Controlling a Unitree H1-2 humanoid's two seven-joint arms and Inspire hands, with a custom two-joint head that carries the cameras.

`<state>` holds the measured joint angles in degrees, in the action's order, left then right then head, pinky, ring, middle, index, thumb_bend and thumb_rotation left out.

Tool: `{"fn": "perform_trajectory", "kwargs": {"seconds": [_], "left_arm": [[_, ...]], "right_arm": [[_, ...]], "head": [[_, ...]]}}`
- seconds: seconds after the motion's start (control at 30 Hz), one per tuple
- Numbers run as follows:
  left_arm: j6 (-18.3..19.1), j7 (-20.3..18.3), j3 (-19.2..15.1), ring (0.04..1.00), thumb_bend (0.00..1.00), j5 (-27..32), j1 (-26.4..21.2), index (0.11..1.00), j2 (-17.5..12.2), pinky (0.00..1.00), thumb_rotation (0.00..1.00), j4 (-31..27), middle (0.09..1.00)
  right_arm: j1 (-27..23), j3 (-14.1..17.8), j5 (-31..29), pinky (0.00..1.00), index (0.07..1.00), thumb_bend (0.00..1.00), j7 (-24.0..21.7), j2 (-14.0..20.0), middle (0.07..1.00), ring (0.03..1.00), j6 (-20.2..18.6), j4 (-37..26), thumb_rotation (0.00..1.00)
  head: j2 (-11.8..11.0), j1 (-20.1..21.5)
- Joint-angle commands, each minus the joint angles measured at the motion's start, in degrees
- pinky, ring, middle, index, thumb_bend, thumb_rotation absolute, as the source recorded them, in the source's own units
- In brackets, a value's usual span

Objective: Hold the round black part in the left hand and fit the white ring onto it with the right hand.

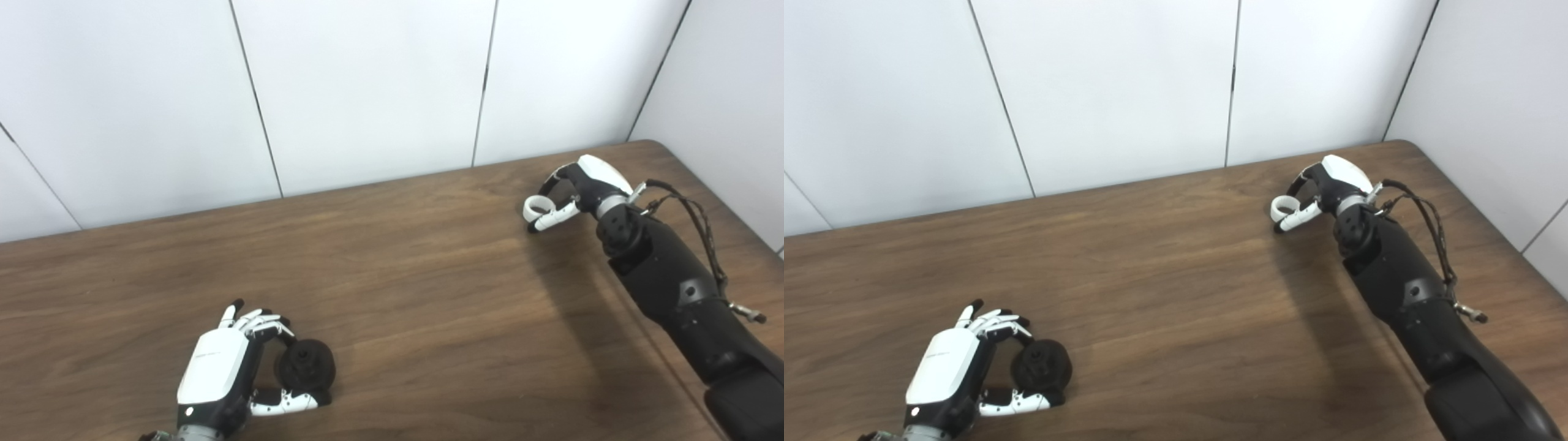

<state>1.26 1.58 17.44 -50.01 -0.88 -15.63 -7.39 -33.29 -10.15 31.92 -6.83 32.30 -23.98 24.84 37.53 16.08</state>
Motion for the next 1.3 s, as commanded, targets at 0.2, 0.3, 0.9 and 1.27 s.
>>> {"fn": "perform_trajectory", "kwargs": {"seconds": [0.2,0.3,0.9,1.27], "left_arm": [[0.5,-1.0,-1.3,0.858,0.52,0.4,-0.7,0.485,-1.2,1.0,0.05,0.3,0.752],[0.3,-0.8,-1.3,0.859,0.52,0.4,-0.9,0.485,-1.2,1.0,0.05,0.5,0.751],[1.1,-1.9,-1.1,0.865,0.52,-0.3,-1.3,0.485,-0.9,1.0,0.05,-0.1,0.759],[-0.3,-0.5,-0.7,0.857,0.52,-0.4,-1.5,0.484,-0.9,1.0,0.05,0.8,0.753]], "right_arm": [[-1.7,0.4,0.5,0.91,0.54,0.68,2.5,1.1,0.901,0.989,1.8,0.4,0.15],[-1.4,0.7,0.4,0.9,0.494,0.54,2.7,1.1,0.901,0.994,1.9,0.2,0.14],[0.0,0.4,1.0,0.9,0.486,0.52,5.3,1.8,0.834,0.962,4.2,0.0,0.13],[1.3,-0.2,1.1,0.98,0.486,0.52,-0.5,2.7,0.869,0.984,0.5,-10.4,0.13]], "head": [[0.0,0.1],[0.0,0.0],[-0.2,0.0],[0.0,-1.4]]}}
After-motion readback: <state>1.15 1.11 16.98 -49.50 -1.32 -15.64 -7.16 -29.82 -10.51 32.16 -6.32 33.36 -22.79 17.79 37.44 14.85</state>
